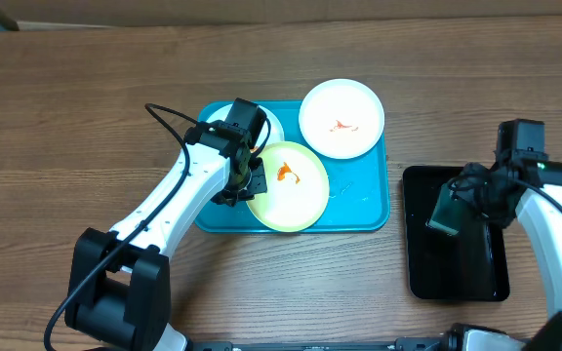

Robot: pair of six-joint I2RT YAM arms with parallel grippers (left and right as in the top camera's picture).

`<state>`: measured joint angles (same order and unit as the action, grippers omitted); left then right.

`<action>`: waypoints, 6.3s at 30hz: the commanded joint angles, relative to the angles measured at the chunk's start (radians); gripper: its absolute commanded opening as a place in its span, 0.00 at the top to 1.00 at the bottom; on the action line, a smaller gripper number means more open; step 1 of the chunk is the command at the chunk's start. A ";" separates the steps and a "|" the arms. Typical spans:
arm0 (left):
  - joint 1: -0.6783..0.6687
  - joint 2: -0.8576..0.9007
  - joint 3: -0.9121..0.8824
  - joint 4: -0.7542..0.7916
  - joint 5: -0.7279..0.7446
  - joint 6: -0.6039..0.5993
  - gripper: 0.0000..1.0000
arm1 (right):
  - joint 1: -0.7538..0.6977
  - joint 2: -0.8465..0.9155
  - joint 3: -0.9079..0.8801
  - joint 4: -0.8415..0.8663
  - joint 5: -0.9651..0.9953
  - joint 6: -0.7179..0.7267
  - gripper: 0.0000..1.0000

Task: Clean dirty plates on tray and stack at the side

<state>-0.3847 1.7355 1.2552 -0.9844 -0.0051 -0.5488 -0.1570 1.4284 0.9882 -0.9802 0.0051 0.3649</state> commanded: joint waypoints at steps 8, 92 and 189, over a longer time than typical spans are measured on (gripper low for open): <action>-0.002 -0.001 -0.003 0.002 -0.013 0.014 0.96 | 0.000 0.127 -0.008 0.058 -0.031 -0.032 0.35; -0.002 -0.001 -0.003 0.005 -0.013 0.014 0.96 | 0.000 0.148 -0.139 0.202 -0.234 -0.052 0.96; -0.074 -0.001 -0.003 0.054 0.124 0.018 0.96 | 0.443 0.156 0.374 -0.118 -0.160 0.038 0.94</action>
<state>-0.4587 1.7359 1.2507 -0.9337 0.1261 -0.5209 0.3065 1.5845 1.3628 -1.0977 -0.1490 0.4400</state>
